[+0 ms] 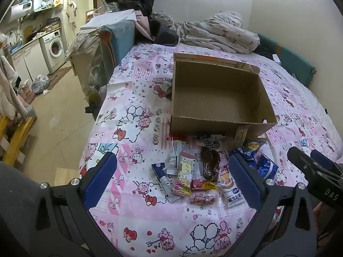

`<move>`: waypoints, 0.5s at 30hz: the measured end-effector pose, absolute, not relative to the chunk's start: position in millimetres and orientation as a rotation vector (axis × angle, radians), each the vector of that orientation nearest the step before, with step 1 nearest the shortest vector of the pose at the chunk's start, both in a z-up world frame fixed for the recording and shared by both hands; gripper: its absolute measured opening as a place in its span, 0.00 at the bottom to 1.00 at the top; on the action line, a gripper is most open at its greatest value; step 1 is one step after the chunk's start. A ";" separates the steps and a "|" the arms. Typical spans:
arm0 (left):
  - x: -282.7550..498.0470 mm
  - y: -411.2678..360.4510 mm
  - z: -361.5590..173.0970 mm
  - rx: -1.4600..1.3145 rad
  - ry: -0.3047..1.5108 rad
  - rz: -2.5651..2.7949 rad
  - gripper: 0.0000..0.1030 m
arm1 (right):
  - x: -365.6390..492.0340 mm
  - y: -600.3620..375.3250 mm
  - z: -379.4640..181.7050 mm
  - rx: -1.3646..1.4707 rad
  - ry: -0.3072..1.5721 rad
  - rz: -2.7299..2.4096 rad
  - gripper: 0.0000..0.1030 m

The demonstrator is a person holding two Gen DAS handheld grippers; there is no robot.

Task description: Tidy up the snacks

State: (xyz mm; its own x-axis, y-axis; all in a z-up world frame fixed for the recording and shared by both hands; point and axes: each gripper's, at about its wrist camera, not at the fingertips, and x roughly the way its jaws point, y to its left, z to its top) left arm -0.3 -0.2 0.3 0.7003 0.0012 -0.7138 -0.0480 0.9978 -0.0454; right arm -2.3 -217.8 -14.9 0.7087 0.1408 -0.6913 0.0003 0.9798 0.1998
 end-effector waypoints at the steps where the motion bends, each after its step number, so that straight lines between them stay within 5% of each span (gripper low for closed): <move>1: -0.4 -0.5 0.5 -0.060 0.793 0.027 1.00 | -2.1 -217.4 -14.9 0.190 0.782 0.078 1.00; 15: -0.4 -3.0 -0.3 -0.056 0.799 0.025 1.00 | 0.0 -218.1 -17.2 0.207 0.793 0.074 1.00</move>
State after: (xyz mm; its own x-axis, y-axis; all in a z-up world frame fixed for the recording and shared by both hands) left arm -0.4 -3.0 -0.3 0.6970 0.0013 -0.7171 -0.0434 0.9982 -0.0403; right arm 0.0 -218.1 -17.2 0.7006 0.1431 -0.6990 0.0116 0.9773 0.2117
